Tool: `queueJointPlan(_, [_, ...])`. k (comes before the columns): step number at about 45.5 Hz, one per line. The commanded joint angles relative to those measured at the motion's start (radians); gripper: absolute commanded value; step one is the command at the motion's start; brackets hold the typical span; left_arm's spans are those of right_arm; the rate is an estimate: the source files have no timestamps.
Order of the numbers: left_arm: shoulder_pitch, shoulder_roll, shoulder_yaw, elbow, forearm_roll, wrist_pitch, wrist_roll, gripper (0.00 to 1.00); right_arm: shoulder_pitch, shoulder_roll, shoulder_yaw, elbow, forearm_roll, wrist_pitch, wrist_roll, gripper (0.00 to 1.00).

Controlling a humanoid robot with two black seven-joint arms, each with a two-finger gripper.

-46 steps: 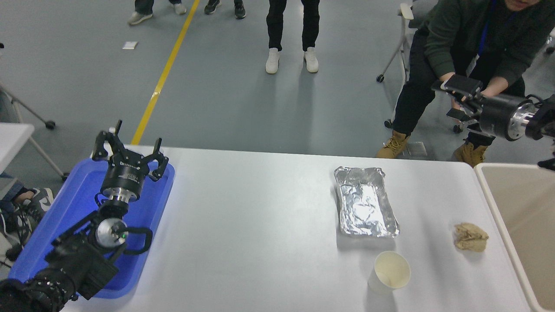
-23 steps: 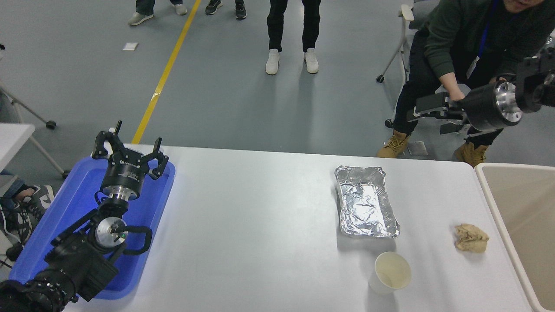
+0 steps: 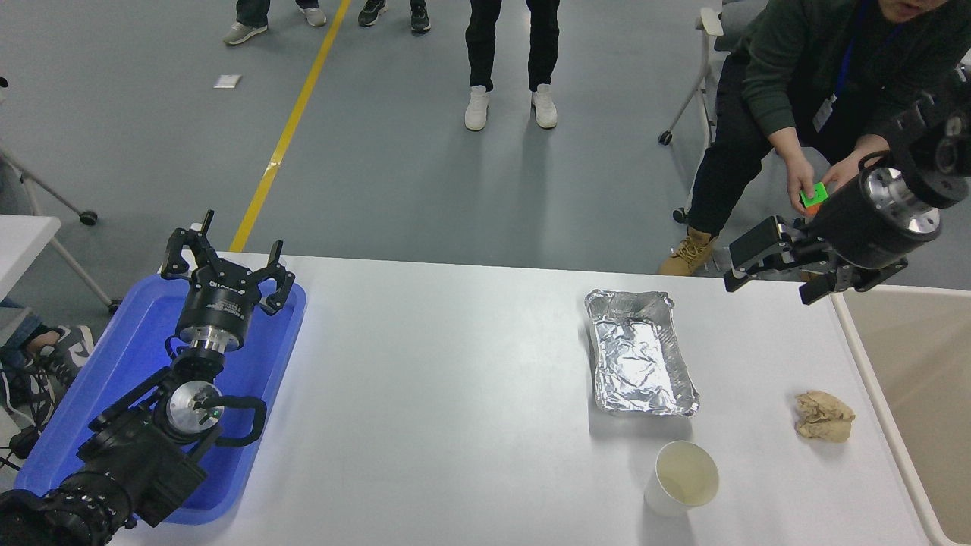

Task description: Pick up paper cup place in dustbin

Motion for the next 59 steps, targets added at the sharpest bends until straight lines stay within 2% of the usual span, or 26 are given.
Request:
queueJointPlan(1, [0.001, 0.000, 0.000, 0.000, 0.000, 0.001, 0.000, 1.00, 0.024, 0.002, -0.008, 0.101, -0.011, 0.004, -0.055, 1.00])
queueJointPlan(12, [0.001, 0.000, 0.000, 0.000, -0.001, 0.001, 0.000, 1.00, -0.021, 0.001, 0.048, 0.111, -0.011, -0.009, -0.050, 1.00])
queueJointPlan(28, [0.001, 0.000, 0.000, 0.000, 0.000, -0.001, 0.000, 1.00, -0.211, 0.021, 0.091, 0.117, -0.015, -0.207, -0.050, 1.00])
queueJointPlan(43, [0.001, 0.000, 0.000, 0.000, 0.000, -0.001, 0.000, 1.00, -0.366, 0.041, 0.147, 0.124, -0.063, -0.296, -0.044, 1.00])
queueJointPlan(59, [0.001, 0.000, 0.000, 0.000, 0.000, -0.001, 0.000, 1.00, -0.527, 0.094, 0.167, 0.090, -0.063, -0.433, -0.044, 1.00])
